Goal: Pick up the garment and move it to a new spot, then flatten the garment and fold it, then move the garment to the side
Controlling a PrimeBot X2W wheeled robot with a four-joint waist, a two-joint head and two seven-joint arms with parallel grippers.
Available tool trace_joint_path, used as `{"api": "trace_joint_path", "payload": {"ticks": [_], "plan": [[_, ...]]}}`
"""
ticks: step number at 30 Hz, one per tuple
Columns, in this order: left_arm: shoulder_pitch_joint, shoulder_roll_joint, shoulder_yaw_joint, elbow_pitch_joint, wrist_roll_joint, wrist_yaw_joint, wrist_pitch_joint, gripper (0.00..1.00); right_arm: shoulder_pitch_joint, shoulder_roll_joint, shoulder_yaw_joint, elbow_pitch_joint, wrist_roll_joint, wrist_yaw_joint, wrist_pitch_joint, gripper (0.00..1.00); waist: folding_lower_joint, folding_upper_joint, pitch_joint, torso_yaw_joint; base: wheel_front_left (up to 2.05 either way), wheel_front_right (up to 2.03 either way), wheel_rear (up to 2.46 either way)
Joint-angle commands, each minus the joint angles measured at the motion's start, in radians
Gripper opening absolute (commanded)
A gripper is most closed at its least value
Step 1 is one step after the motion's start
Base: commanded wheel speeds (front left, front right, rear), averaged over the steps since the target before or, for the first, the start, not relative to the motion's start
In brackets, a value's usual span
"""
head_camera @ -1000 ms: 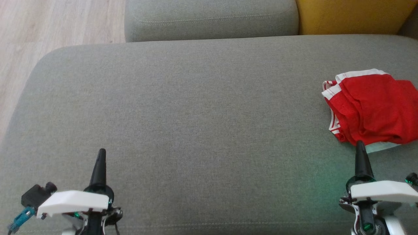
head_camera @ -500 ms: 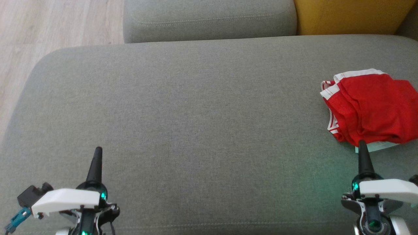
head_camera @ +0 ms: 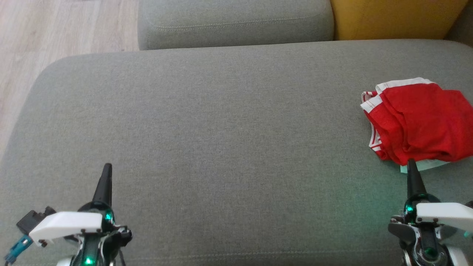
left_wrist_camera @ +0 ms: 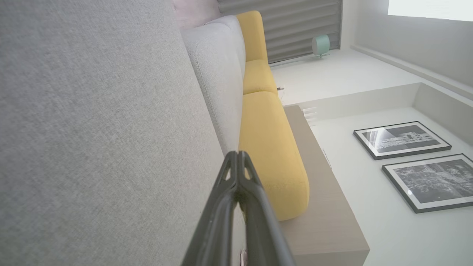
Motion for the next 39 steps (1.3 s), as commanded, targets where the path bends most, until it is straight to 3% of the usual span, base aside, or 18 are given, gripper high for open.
{"api": "trace_joint_path", "payload": {"ticks": [1, 22, 39], "plan": [[-0.055, 0.017, 0.039, -0.025, -0.021, -0.007, 0.006, 0.00, -0.058, -0.019, 0.012, -0.030, 0.026, -0.001, 0.009, 0.00, 0.0000, 0.0000, 0.000, 0.000, 0.00, 0.00, 0.00], [-0.079, 0.016, 0.086, 0.006, -0.216, -0.024, 0.069, 0.00, -0.073, -0.018, -0.009, -0.021, 0.273, -0.001, 0.070, 0.00, 0.0000, 0.0000, -0.005, -0.008, 0.00, 0.00, 0.00], [-0.080, 0.012, 0.092, 0.007, -0.211, -0.024, 0.074, 0.00, -0.074, -0.015, -0.013, -0.021, 0.269, -0.001, 0.074, 0.00, 0.0000, 0.0000, -0.005, -0.008, 0.00, 0.00, 0.00]]}}
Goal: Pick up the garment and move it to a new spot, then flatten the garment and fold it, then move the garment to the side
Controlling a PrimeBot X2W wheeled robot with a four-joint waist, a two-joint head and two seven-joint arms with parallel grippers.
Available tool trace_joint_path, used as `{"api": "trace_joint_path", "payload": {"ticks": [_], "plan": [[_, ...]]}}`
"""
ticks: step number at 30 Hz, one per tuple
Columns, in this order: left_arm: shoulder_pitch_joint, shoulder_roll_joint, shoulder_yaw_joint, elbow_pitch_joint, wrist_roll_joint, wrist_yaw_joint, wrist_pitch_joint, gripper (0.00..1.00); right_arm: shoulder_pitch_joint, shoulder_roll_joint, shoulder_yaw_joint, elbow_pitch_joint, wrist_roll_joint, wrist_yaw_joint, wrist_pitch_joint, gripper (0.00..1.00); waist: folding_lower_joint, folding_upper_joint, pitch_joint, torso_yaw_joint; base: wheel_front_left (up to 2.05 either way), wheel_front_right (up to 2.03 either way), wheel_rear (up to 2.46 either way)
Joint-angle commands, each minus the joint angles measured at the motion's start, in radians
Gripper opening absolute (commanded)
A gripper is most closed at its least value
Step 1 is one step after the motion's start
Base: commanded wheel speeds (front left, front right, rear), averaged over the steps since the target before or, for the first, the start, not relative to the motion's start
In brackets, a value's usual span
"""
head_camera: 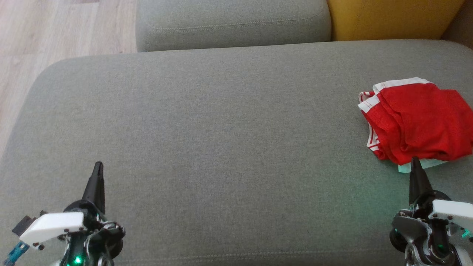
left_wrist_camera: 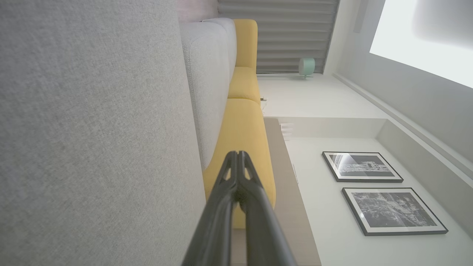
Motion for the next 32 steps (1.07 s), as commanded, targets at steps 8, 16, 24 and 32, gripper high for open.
{"api": "trace_joint_path", "payload": {"ticks": [8, 16, 24, 32], "plan": [[-0.059, 0.011, 0.041, -0.027, 0.003, -0.007, 0.009, 0.00, -0.054, -0.014, 0.016, -0.032, 0.003, -0.001, 0.011, 0.00, 0.0000, 0.0000, 0.000, 0.000, 0.00, 0.00, 0.00], [-0.060, 0.009, 0.043, -0.027, 0.005, -0.007, 0.011, 0.00, -0.054, -0.012, 0.014, -0.031, 0.001, -0.001, 0.012, 0.00, 0.0000, 0.0000, 0.000, 0.000, 0.00, 0.00, 0.00], [-0.060, 0.007, 0.045, -0.027, 0.007, -0.007, 0.013, 0.00, -0.054, -0.011, 0.012, -0.031, 0.000, -0.001, 0.013, 0.00, 0.0000, 0.0000, 0.000, 0.000, 0.00, 0.00, 0.00], [-0.060, 0.006, 0.047, -0.027, 0.009, -0.007, 0.014, 0.00, -0.055, -0.010, 0.011, -0.031, -0.001, -0.001, 0.014, 0.00, 0.0000, 0.0000, 0.000, 0.000, 0.00, 0.00, 0.00]]}}
